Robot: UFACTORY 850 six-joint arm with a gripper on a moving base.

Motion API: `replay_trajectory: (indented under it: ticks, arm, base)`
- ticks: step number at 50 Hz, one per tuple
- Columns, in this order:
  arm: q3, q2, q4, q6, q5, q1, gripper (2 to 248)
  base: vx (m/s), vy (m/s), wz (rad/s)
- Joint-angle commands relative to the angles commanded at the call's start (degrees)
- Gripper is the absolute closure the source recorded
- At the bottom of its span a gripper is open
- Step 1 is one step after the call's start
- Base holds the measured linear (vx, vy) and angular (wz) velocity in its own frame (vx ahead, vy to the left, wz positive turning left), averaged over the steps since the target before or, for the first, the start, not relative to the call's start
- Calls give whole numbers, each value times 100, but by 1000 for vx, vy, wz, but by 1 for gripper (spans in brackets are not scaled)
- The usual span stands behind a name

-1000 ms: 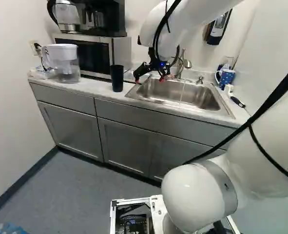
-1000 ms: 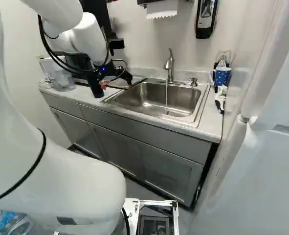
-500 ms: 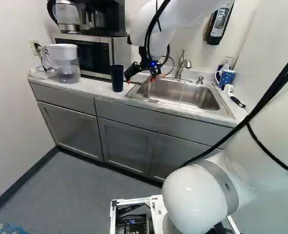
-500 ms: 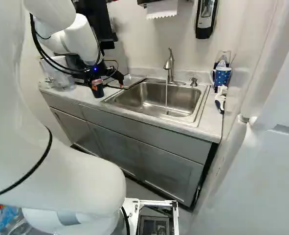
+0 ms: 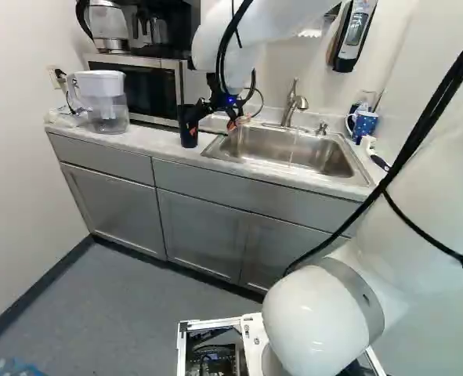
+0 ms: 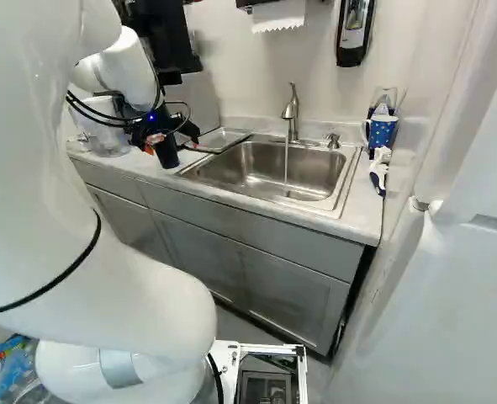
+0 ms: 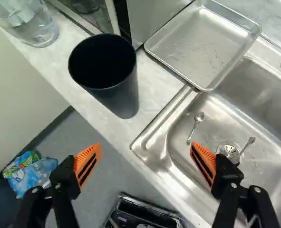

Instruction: Rinse the cup and place it in the tray

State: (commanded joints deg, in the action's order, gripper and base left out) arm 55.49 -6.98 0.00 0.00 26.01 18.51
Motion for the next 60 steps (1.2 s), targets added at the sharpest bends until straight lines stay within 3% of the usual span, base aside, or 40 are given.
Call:
replay_trajectory:
  ticks: [16, 29, 60]
  arm:
    - [293, 308, 0, 0, 0, 276, 3]
    - [481, 500, 0, 0, -19, 380, 3]
    - [484, 503, 0, 0, -363, 384, 3]
  base:
    - [0, 0, 0]
    - [0, 0, 0]
    - [0, 0, 0]
